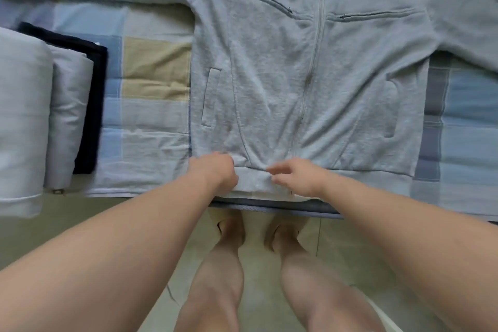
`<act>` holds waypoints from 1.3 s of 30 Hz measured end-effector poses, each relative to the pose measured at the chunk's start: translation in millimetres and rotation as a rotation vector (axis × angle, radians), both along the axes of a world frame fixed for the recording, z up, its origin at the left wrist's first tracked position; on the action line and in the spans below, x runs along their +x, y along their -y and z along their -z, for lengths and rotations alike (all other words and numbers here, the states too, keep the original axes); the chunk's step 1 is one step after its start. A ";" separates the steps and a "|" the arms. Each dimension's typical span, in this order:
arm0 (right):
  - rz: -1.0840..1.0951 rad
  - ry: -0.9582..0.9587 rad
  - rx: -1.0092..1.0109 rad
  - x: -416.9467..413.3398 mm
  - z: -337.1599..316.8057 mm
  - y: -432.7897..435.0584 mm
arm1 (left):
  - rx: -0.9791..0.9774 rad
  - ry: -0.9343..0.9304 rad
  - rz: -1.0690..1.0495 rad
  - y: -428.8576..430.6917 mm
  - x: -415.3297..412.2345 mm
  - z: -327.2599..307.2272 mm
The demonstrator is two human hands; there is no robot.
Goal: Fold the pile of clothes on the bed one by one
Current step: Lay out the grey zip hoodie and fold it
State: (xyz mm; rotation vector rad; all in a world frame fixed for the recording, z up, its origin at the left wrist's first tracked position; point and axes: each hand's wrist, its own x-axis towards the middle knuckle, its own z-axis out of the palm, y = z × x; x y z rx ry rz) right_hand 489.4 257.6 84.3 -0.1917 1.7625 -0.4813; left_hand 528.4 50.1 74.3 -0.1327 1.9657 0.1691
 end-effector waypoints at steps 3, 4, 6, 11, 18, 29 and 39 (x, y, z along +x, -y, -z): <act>0.293 -0.173 0.044 -37.8 -26.3 -34.5 | 0.073 0.032 -0.069 -22.2 -35.0 -20.7; 0.351 -0.225 0.058 -52.8 -33.9 -50.3 | 0.109 0.013 -0.096 -32.3 -50.7 -29.0; 0.461 -0.264 0.056 -84.2 -48.2 -84.9 | 0.166 -0.023 -0.125 -57.7 -85.4 -48.9; 0.577 -0.393 0.108 -158.8 -73.5 -202.2 | 0.255 -0.104 -0.129 -157.8 -167.0 -69.6; 0.852 -0.533 0.133 -236.4 -80.9 -403.7 | 0.364 -0.228 -0.114 -359.2 -255.7 -50.5; 0.708 -1.050 0.371 -291.6 -67.5 -623.0 | 0.710 -0.427 -0.205 -629.7 -358.8 -26.3; 0.725 -0.939 0.429 -331.0 -58.8 -646.4 | 0.930 -0.351 -0.377 -700.1 -384.7 -34.2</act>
